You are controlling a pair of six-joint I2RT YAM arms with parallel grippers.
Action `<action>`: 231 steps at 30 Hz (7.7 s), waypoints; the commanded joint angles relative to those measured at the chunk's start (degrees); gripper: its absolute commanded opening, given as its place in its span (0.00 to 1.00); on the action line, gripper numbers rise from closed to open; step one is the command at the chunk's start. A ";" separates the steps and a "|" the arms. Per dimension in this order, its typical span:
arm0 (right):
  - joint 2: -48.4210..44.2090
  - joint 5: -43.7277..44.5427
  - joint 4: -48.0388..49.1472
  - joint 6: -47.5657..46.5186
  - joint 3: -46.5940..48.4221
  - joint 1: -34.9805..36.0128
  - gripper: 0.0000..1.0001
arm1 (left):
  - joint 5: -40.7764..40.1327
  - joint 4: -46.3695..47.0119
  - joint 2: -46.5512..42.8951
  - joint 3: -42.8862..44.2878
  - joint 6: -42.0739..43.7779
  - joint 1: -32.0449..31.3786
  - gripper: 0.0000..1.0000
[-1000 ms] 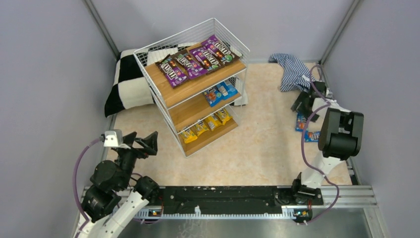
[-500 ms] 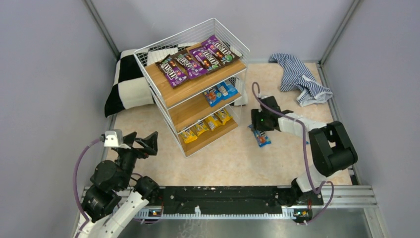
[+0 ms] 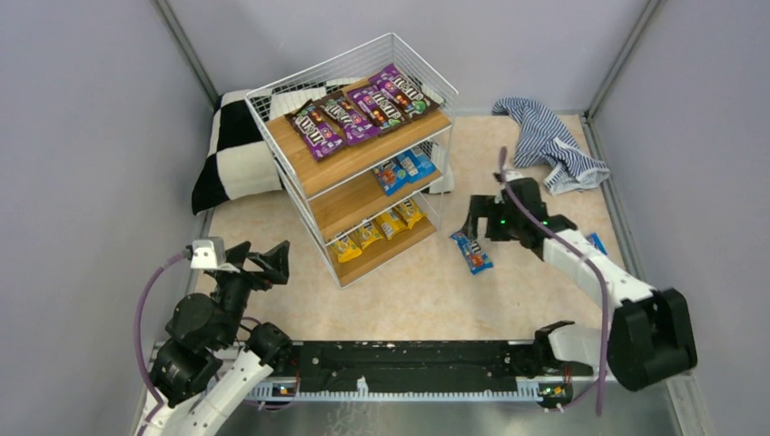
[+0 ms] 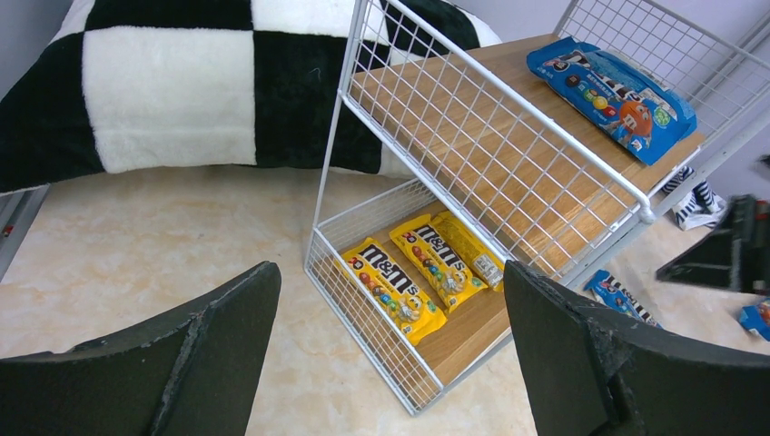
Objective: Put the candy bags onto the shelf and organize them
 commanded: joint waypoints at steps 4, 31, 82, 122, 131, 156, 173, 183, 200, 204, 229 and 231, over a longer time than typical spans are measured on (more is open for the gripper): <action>-14.70 -25.41 6.11 14.03 -12.98 -23.28 0.98 | 0.11 2.48 0.87 -0.27 0.82 0.09 0.98; 0.39 -45.38 42.03 29.80 -32.33 -32.62 0.79 | 0.64 2.89 0.14 -0.47 1.20 0.15 0.99; 30.62 -32.97 91.64 48.03 -36.29 -22.51 0.21 | -0.15 2.54 2.52 -0.37 1.02 0.57 0.99; -23.54 -22.70 26.06 44.25 4.13 22.37 0.00 | 0.02 2.42 -0.11 -0.41 0.67 0.68 0.98; -13.42 -1.75 42.12 40.00 5.10 34.67 0.00 | -0.13 2.21 -0.84 -0.39 0.55 0.57 0.99; 5.25 22.36 44.90 23.08 15.45 37.17 0.00 | -0.07 2.54 0.02 -0.52 0.93 0.59 0.99; 8.38 23.73 39.19 22.38 20.04 37.09 0.00 | 0.02 2.54 0.40 -0.53 0.98 0.63 0.98; 7.27 25.23 35.12 21.61 21.47 37.08 0.21 | 0.15 2.60 0.29 -0.52 1.02 0.60 0.99; -10.37 26.04 15.73 7.67 18.69 37.03 0.57 | 0.18 2.54 -0.20 -0.54 0.93 0.63 0.98; -21.73 35.87 6.72 5.66 9.45 37.09 0.61 | 0.33 2.61 -0.42 -0.59 0.93 0.61 0.98; -5.82 14.80 -4.23 33.24 -7.54 -50.11 0.89 | 0.09 2.59 -0.52 -0.52 0.93 0.59 0.98; -6.01 16.45 -0.89 32.11 -9.60 -51.62 0.93 | 0.32 2.71 -0.27 -0.67 1.06 0.53 0.98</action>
